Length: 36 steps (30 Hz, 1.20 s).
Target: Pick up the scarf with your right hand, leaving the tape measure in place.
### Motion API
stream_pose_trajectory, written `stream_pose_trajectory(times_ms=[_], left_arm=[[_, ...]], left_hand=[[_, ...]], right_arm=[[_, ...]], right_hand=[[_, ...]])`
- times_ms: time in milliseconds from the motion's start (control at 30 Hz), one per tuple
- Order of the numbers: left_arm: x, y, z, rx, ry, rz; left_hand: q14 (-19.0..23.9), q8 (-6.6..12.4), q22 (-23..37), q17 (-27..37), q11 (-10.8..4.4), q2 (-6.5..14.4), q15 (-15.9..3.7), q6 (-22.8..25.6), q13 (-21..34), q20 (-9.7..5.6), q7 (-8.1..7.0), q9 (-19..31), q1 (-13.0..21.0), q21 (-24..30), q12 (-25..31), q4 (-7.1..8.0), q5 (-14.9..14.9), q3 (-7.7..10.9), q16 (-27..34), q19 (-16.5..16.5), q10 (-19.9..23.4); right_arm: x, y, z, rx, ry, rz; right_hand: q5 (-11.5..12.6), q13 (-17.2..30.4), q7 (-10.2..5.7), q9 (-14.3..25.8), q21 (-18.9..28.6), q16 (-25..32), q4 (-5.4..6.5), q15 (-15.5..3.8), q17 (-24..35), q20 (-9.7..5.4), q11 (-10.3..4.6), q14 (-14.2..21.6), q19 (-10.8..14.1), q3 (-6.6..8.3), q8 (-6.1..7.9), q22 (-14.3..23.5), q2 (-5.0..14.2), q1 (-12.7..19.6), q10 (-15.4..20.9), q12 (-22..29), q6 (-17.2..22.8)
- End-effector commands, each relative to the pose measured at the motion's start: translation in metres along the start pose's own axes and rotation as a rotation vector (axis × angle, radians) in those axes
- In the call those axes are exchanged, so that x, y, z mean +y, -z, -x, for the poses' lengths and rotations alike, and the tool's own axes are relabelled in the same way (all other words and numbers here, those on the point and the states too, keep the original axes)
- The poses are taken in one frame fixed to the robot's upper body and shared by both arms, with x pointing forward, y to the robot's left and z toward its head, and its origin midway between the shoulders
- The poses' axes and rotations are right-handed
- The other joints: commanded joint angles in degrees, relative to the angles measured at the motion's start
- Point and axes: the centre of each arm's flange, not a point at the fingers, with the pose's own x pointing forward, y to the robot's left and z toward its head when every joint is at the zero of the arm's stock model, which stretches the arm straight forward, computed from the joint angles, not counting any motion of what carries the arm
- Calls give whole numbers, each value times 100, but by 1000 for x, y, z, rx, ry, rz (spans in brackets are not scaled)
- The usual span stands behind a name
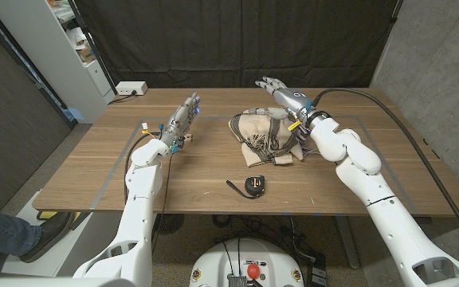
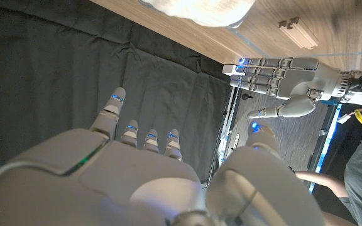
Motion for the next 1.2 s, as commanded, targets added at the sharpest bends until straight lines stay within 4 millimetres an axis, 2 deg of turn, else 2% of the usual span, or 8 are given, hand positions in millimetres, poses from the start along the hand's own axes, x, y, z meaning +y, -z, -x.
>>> stream_pose_trajectory(times_ms=[33,533,1200], left_arm=[[1,6,-1,4,1,18],[4,3,1,0,1,4],[3,3,6,-15,14,29]], left_hand=[[-66,34,5,21,-31,37,-19,59,1,54,-7,21,4,-5,19,-36,-12,13,21,-337,-16],[-76,29,5,21,-32,43,-24,66,1,50,5,21,0,-4,18,-44,-17,11,20,-345,-19],[-75,24,6,21,-30,51,-6,77,1,53,8,21,-6,-2,18,-55,-22,8,22,-351,-22]], right_arm=[[2,-2,-2,32,-39,26],[9,-14,-12,79,-95,83],[15,-18,-18,115,-152,99]], right_hand=[[40,7,-40,15,5,19,-6,15,12,21,-9,-41,-22,-27,14,13,-61,-7,-90,19,-24],[53,5,-54,14,8,29,-4,36,10,22,8,-70,-38,-60,35,15,-73,-7,-120,41,-33],[71,1,-34,12,9,67,-8,57,6,24,41,-35,-69,-97,53,18,-78,12,-120,72,-60]])
